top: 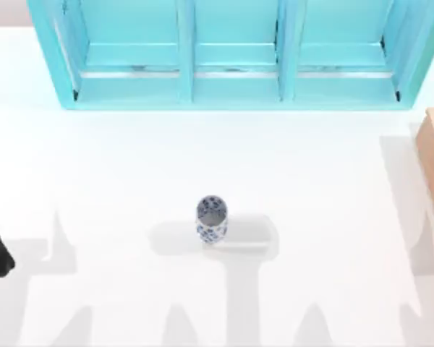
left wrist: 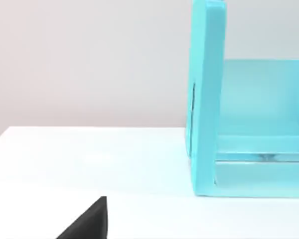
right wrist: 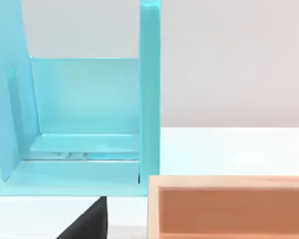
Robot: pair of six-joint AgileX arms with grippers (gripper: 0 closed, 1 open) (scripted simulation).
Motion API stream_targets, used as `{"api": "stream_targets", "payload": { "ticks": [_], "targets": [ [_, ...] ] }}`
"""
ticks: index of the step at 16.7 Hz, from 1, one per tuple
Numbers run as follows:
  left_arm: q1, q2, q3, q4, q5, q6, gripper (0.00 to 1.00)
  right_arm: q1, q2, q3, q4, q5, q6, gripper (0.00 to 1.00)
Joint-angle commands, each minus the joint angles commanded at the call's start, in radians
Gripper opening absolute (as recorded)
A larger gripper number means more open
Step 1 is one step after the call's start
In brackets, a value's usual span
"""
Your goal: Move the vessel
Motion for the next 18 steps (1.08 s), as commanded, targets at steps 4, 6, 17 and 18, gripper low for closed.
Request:
{"api": "stream_targets", "payload": {
  "ticks": [4, 6, 17, 18],
  "targets": [
    [-0.023, 0.028, 0.023, -0.024, 0.010, -0.010, 1.00, 0.000, 0.000, 0.000, 0.000, 0.000, 0.000, 1.00],
    [-0.072, 0.095, 0.081, -0.084, 0.027, -0.033, 1.00, 0.000, 0.000, 0.000, 0.000, 0.000, 0.000, 1.00],
    [-0.298, 0.889, 0.853, -0.560, 0.000, -0.303, 1.00, 0.000, 0.000, 0.000, 0.000, 0.000, 0.000, 1.00],
    [-0.320, 0.956, 0.906, -0.602, -0.001, -0.323, 1.00, 0.000, 0.000, 0.000, 0.000, 0.000, 0.000, 1.00]
  ]
}}
